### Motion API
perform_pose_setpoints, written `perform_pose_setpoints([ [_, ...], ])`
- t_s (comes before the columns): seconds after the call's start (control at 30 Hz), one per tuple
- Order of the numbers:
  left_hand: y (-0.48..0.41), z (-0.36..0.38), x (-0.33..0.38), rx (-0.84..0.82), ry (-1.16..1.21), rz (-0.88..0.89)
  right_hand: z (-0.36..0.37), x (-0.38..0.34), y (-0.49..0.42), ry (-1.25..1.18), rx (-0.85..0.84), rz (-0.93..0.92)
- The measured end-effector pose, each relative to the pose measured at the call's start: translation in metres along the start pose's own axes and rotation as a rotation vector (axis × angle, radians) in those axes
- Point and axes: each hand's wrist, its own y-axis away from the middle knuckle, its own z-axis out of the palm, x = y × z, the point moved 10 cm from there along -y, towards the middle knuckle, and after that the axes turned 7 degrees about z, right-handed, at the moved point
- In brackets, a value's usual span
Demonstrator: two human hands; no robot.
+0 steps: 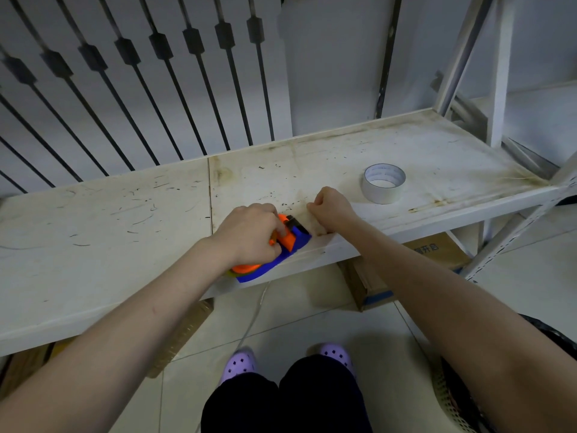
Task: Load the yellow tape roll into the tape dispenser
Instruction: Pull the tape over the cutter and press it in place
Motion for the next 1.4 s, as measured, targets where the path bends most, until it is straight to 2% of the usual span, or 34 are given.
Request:
perform_pose_setpoints([
  [0.13,-0.005,-0.005,-0.004,0.023,0.060,-0.103,-0.003,0.008,0.007,0.041,-0.010,0.018],
  [0.3,-0.021,0.001,0.002,-0.091,-0.054,-0.269,-0.003,0.016,0.013,0.001,-0.007,0.076],
  [0.53,-0.039,0.000,0.005,-0.027,0.024,-0.272,-0.010,0.036,0.020,-0.097,-0.047,0.164],
  [0.73,-0.034,-0.003,-0.006,0.086,0.084,-0.283,-0.017,0.046,0.032,-0.410,-0.002,0.208],
  [0.83,-0.028,-0.010,-0.010,0.164,0.116,-0.265,-0.019,0.037,0.043,-0.693,-0.028,0.239],
  [0.93,-0.019,-0.021,-0.009,0.254,0.114,-0.258,-0.036,0.013,0.053,-0.839,0.024,0.167],
  [1.1,-0.003,-0.039,-0.010,0.401,0.188,-0.277,-0.068,-0.030,0.079,-0.518,0.273,-0.133],
  [1.4,0.024,-0.047,-0.018,0.580,0.314,-0.303,-0.083,-0.092,0.121,-0.185,0.368,-0.401],
])
